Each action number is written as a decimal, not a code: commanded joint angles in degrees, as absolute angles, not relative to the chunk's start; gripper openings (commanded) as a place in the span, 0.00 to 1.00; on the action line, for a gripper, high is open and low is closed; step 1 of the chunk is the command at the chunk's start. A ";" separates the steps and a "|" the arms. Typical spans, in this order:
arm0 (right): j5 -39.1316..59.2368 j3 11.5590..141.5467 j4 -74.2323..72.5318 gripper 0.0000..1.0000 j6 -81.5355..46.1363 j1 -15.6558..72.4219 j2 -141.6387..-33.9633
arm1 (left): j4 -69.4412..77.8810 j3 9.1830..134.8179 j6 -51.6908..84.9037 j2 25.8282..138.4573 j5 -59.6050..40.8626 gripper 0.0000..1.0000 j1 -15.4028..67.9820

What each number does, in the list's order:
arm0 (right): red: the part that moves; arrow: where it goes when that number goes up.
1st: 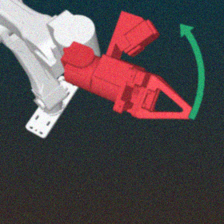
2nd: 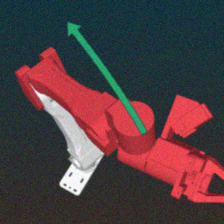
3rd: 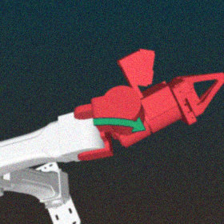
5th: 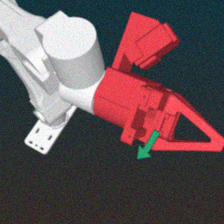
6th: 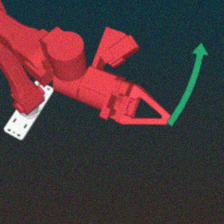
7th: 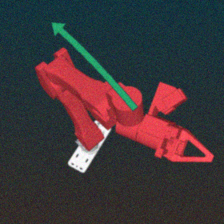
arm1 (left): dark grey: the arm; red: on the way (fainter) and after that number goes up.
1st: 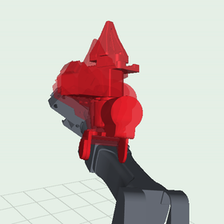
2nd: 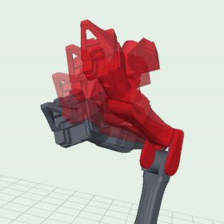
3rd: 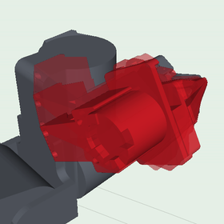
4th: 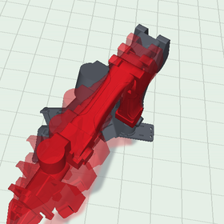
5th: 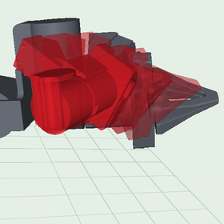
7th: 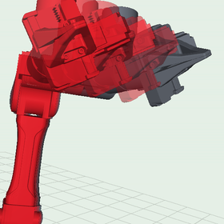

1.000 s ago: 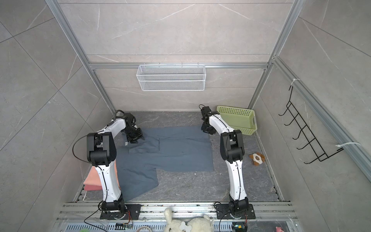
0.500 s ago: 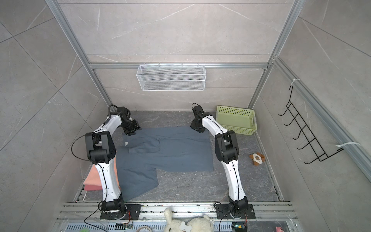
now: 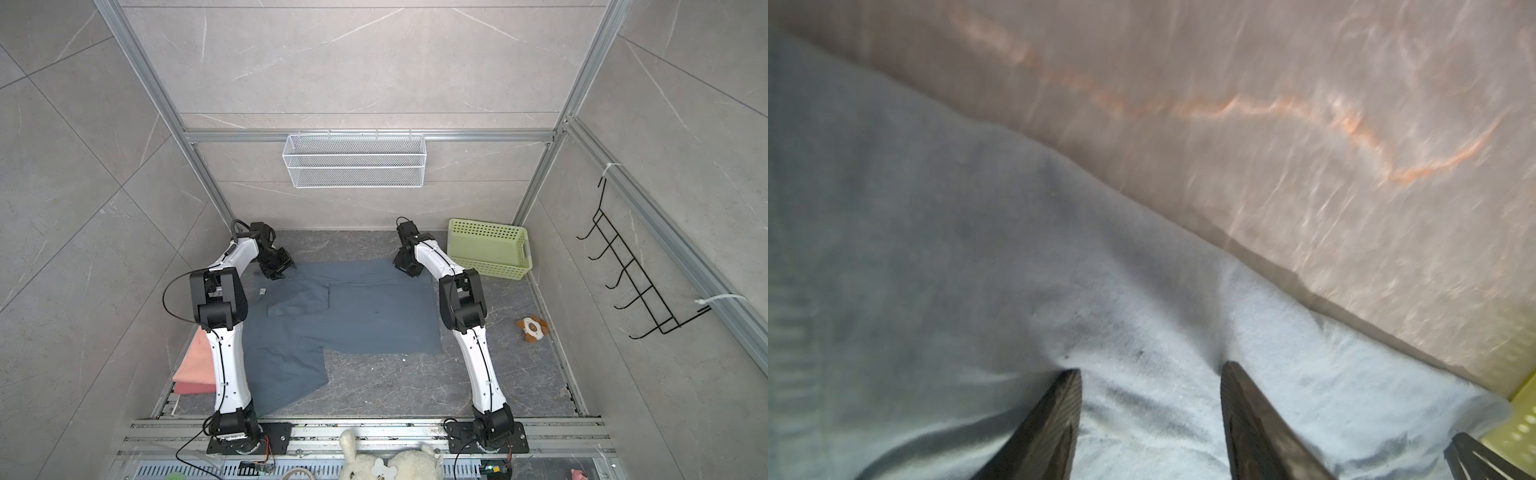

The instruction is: Fold and stack the t-shirts

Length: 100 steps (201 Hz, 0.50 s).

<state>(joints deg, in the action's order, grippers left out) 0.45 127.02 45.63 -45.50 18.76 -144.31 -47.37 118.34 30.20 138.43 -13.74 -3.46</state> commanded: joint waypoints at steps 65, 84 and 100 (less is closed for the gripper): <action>3.37 153.43 54.87 0.37 -48.87 13.04 -165.40 | -50.64 138.59 33.78 157.28 -15.93 0.57 -3.43; 3.95 152.74 52.37 0.37 -50.00 12.60 -165.68 | -46.74 139.47 34.83 158.31 -18.25 0.57 -3.55; 4.35 151.85 49.95 0.38 -50.91 12.25 -165.50 | -43.37 139.54 35.85 158.72 -19.92 0.57 -3.60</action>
<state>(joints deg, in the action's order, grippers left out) 4.95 154.23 47.55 -48.53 13.15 -160.13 -45.01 141.16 33.52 152.62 -18.94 -3.38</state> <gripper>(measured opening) 0.376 0.572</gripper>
